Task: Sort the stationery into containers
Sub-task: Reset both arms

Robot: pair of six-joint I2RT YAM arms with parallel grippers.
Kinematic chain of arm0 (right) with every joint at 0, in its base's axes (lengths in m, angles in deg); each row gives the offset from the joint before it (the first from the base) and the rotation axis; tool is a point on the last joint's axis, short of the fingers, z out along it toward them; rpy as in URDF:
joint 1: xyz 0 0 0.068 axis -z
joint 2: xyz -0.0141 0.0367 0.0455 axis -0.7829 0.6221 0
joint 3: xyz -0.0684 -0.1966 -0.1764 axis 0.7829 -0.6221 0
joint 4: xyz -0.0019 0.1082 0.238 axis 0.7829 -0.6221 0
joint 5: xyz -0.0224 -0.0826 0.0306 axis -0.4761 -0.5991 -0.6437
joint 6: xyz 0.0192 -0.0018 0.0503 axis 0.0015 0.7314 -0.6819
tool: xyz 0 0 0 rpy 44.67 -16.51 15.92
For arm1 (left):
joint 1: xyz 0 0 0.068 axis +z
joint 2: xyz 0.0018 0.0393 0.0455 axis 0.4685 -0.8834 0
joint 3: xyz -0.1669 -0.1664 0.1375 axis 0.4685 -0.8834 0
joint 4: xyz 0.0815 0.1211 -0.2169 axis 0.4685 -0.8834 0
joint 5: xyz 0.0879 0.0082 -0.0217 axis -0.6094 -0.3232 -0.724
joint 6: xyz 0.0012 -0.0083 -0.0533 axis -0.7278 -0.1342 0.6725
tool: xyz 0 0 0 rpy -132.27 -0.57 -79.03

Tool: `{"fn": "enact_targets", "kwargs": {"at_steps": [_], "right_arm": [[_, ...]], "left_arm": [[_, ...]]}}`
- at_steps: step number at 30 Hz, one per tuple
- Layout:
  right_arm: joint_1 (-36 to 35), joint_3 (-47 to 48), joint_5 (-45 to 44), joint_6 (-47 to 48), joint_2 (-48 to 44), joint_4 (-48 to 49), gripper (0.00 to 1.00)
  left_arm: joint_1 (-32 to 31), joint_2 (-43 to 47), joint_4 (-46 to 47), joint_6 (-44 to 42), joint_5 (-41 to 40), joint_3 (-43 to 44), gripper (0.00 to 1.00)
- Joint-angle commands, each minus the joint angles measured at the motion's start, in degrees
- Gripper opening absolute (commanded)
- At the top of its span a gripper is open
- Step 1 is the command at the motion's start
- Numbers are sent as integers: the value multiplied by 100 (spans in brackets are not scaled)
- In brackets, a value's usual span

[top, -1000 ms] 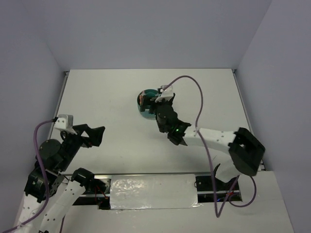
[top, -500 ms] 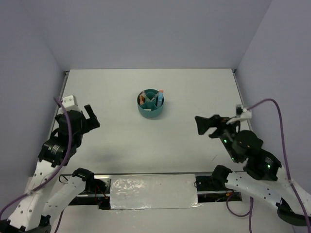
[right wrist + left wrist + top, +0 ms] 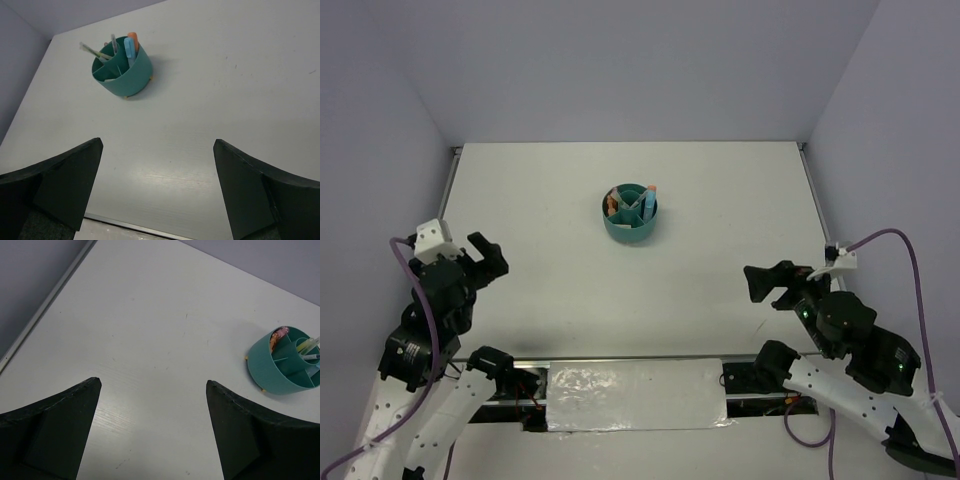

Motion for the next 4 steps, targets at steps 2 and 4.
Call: {"fn": "enact_targets", "kwargs": {"at_steps": [2,4], "right_arm": [[-23,30,-107,-69,206,-46,100],[-23,12,-107,-60,215,-19,100]], "left_arm": [[20,-93,121,-95,-69,5,99],[20,-102,121,-113,-52,14,99]]}}
